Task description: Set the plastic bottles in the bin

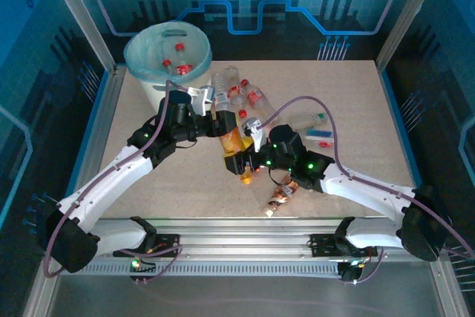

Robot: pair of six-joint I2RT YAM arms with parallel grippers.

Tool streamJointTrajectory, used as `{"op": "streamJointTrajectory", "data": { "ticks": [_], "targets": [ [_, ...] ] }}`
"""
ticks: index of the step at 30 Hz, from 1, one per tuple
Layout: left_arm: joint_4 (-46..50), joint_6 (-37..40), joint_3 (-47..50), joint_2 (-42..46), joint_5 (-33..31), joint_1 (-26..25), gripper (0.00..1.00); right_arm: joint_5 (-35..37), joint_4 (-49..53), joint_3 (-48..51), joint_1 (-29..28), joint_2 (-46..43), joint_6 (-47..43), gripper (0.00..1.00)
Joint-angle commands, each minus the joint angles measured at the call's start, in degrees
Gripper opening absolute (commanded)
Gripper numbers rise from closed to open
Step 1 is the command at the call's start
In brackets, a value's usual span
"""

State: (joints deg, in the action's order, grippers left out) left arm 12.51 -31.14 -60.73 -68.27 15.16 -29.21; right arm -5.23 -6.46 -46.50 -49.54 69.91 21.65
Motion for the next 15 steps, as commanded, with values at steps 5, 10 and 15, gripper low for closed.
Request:
{"op": "streamJointTrajectory", "data": {
  "ticks": [5, 10, 15],
  "targets": [
    [2.47, 3.1, -6.98, 4.05, -9.91, 2.06, 0.53, 5.56, 3.5, -0.94, -1.25, -5.13, -0.18, 1.0],
    [3.07, 8.13, -12.26, 4.9, -15.13, 2.91, 0.53, 10.65, 4.32, -0.06, -1.53, -9.59, 0.12, 1.0],
    [0.93, 10.88, -16.32, 4.96, -18.9, 5.1, 0.52, 14.98, 4.95, 0.87, -1.53, -13.07, 0.29, 1.0]
  ]
}}
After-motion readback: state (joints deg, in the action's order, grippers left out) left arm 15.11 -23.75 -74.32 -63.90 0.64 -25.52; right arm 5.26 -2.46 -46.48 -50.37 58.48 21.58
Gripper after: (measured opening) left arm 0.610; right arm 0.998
